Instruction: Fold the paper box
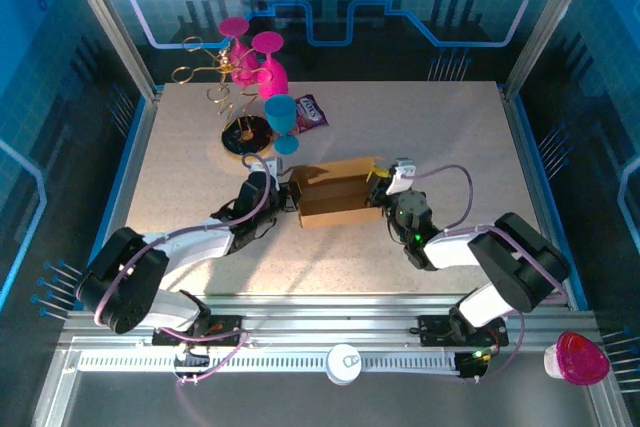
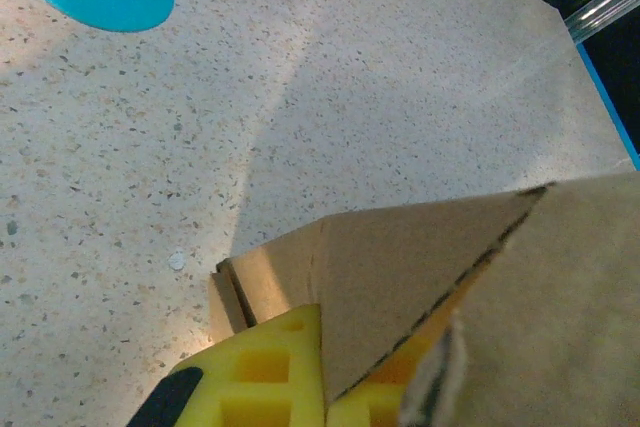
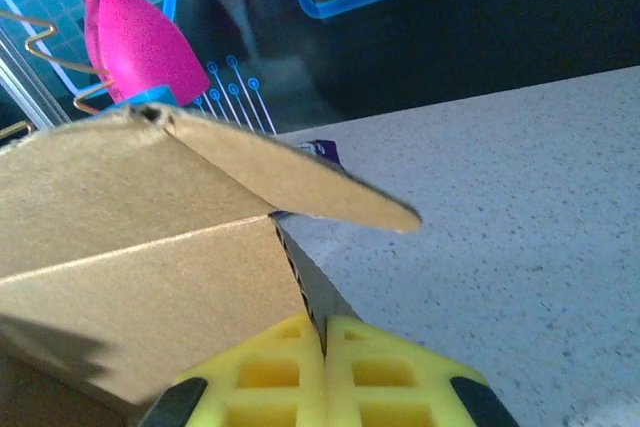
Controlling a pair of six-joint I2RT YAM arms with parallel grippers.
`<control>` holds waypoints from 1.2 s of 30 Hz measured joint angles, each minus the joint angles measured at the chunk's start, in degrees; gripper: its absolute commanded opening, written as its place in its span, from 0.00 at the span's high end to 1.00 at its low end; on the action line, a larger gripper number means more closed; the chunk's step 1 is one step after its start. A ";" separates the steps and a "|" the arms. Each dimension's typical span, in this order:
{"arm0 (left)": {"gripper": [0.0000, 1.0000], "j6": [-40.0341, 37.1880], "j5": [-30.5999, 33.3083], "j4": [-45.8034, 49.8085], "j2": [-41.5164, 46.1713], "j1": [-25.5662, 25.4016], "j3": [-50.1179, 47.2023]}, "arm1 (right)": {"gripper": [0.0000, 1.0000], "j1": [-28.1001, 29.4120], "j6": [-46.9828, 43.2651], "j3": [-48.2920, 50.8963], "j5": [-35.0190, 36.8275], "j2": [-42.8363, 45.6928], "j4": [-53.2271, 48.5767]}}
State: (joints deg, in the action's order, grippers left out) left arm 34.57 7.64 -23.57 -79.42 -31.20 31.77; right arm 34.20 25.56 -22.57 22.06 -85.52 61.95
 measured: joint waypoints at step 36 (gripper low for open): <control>1.00 -1.95 24.48 -6.80 -2.08 -16.74 -4.63 | 0.34 4.39 19.96 4.92 3.93 39.69 -47.95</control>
State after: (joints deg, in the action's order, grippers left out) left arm 32.62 32.12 -30.37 -81.49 -47.94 27.14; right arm 38.59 45.52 -17.65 26.00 -45.82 14.00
